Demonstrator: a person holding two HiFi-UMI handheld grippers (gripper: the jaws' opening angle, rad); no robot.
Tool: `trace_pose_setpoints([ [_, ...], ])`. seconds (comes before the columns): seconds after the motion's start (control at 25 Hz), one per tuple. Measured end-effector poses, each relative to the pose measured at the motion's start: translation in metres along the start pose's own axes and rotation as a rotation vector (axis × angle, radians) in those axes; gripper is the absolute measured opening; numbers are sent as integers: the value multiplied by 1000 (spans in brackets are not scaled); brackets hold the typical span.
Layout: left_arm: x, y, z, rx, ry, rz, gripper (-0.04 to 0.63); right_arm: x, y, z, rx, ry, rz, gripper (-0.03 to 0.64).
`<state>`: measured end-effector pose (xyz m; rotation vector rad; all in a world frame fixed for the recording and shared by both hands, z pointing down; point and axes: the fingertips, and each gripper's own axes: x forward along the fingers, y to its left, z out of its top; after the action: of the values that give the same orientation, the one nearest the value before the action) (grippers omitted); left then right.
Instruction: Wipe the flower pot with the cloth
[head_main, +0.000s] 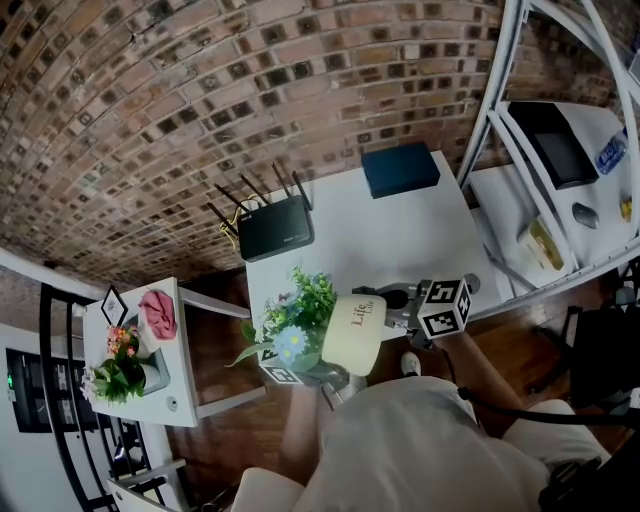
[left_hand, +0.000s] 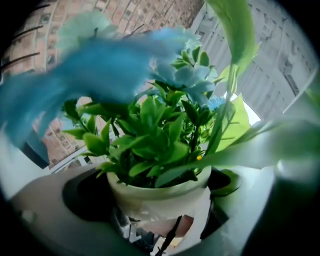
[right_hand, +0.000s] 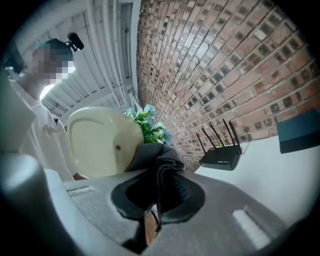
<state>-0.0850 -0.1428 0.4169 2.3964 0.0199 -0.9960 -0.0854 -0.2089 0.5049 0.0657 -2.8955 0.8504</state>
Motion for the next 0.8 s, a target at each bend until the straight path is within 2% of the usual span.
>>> trace_pose_setpoints([
  [0.16,0,9,24,-13,-153,57,626,5,9,-4,-13,-20,28,3],
  [0.28,-1,22,34,-5,-199,135,626,9,10,-7,-21,-34,8,3],
  [0.6,-7,56,33,15,-174,328,626,12,5,-19,-13,-10,-59,3],
  [0.8,-19,79,42,28,-172,463,626,19,27,-24,-63,23,-18,3],
])
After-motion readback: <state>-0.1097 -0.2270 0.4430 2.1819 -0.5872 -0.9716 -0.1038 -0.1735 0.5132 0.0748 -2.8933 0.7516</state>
